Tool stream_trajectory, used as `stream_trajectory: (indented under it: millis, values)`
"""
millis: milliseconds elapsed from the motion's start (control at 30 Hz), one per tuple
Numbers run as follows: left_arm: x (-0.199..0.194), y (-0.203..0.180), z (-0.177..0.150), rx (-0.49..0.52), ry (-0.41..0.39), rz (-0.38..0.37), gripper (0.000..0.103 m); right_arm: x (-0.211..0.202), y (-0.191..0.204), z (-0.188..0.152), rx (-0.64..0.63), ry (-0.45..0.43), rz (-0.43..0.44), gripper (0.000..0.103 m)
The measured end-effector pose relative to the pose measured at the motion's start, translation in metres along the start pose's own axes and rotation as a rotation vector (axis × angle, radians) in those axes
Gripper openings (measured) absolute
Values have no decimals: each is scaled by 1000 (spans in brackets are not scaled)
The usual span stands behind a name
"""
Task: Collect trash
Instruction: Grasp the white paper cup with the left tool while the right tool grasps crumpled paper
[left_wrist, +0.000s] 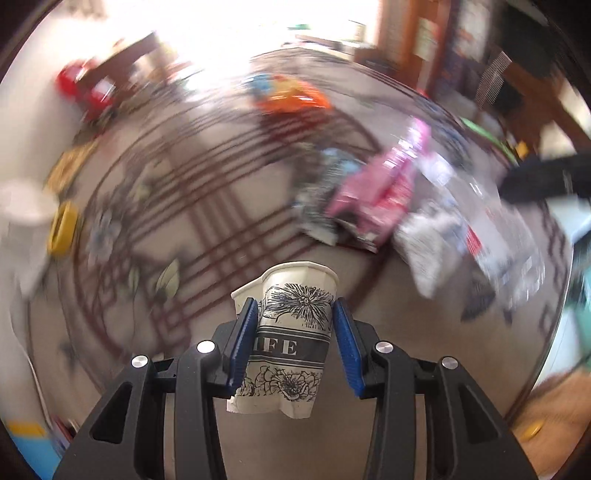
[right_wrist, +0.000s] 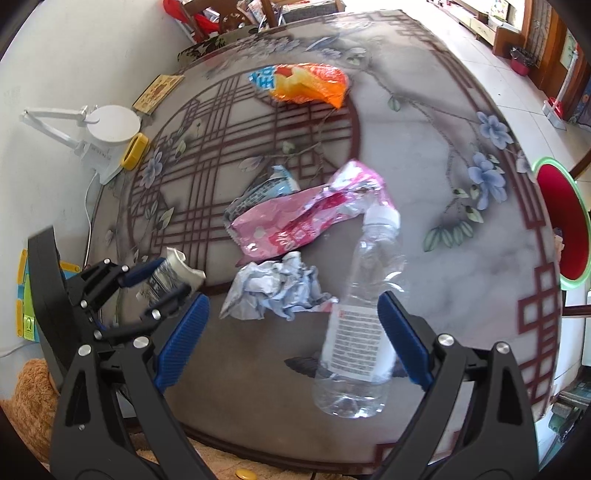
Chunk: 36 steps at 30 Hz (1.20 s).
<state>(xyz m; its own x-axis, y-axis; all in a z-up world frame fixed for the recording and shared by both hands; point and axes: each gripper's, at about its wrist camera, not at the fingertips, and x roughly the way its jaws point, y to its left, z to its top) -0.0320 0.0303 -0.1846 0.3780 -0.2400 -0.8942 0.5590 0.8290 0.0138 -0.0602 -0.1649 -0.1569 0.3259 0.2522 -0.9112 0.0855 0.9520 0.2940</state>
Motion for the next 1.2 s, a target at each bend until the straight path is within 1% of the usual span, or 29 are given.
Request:
stream_trajectory:
  millis: [67, 167, 267, 333, 400, 533, 867, 1000, 1200]
  values:
    - [-4, 12, 2, -80, -9, -19, 40, 8, 4, 2, -1, 9, 5, 91]
    - [-12, 21, 5, -161, -37, -44, 40, 23, 13, 5, -12, 35, 10, 91]
    - [-18, 28, 7, -251, -47, -42, 40, 35, 22, 6, -37, 52, -8, 91]
    - [-20, 34, 10, -307, -54, -57, 40, 43, 26, 7, -47, 63, -27, 91]
    - [-23, 38, 12, -339, -65, -65, 40, 47, 28, 6, -48, 66, -34, 91]
    - [-31, 44, 14, -358, -91, -51, 40, 54, 31, 5, -58, 76, -46, 91]
    - [-34, 49, 15, -378, -100, -46, 40, 62, 35, 2, -73, 103, -51, 91]
    - [-33, 50, 14, -377, -96, -44, 40, 61, 34, 0, -66, 104, -52, 91]
    - [-21, 54, 10, -388, -56, -33, 41, 65, 28, -3, -45, 130, -41, 91]
